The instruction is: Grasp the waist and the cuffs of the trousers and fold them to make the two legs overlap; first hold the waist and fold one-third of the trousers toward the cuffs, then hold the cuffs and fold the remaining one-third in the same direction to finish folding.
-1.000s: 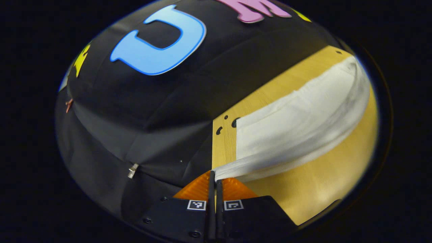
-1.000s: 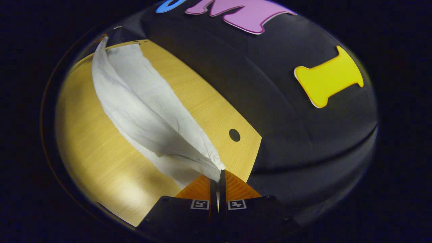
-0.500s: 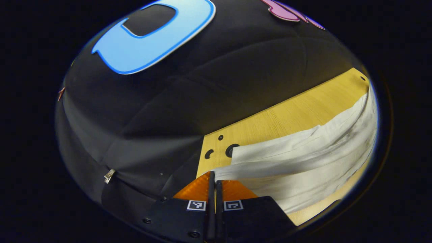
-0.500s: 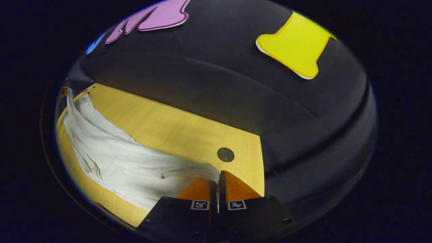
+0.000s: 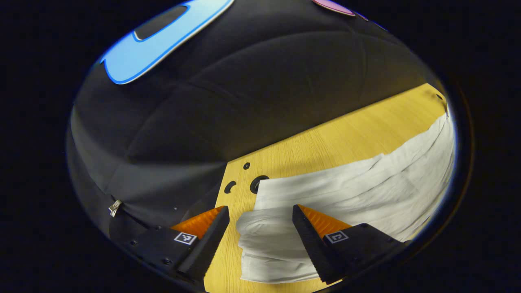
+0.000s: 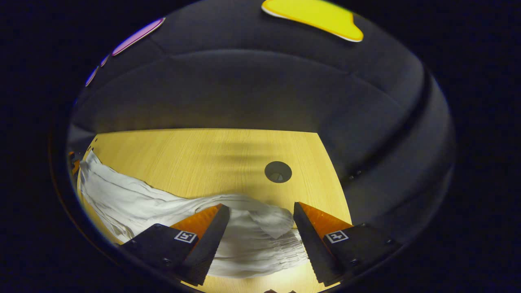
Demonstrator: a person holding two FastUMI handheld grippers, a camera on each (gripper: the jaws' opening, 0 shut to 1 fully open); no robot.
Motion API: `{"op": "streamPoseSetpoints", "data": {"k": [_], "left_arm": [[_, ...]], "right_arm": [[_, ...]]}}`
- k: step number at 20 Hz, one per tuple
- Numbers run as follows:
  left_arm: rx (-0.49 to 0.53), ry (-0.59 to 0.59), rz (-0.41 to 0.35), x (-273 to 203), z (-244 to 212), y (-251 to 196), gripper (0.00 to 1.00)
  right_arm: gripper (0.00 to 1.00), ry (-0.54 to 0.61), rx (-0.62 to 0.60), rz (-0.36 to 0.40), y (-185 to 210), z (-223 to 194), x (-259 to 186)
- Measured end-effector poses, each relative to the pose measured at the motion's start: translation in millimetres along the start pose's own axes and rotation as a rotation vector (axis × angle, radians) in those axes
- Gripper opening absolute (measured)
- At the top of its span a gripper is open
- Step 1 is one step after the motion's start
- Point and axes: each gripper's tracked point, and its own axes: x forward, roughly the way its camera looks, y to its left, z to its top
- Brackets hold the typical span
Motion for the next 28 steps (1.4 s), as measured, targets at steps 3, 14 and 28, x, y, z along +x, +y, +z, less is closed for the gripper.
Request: {"op": "streamPoseSetpoints", "data": {"k": [3, 14, 28], "left_arm": [[-0.088, -0.05, 0.013, -33.3, 13.2, 15.2, 0.96], [-0.534, -0.066, 0.053, -144.1, -1.4, 41.2, 0.97], [-0.473, 0.048, -0.081, -190.6, -38.9, -63.4, 0.98]], "right_arm": [[0.98, -0.039, 0.092, -0.054, -25.5, -3.0, -22.7], [0.99, -0.059, 0.587, -0.081, -61.5, -83.8, -18.5], [0.95, -0.082, 0.467, -0.106, -35.8, -100.3, 2.0]]}}
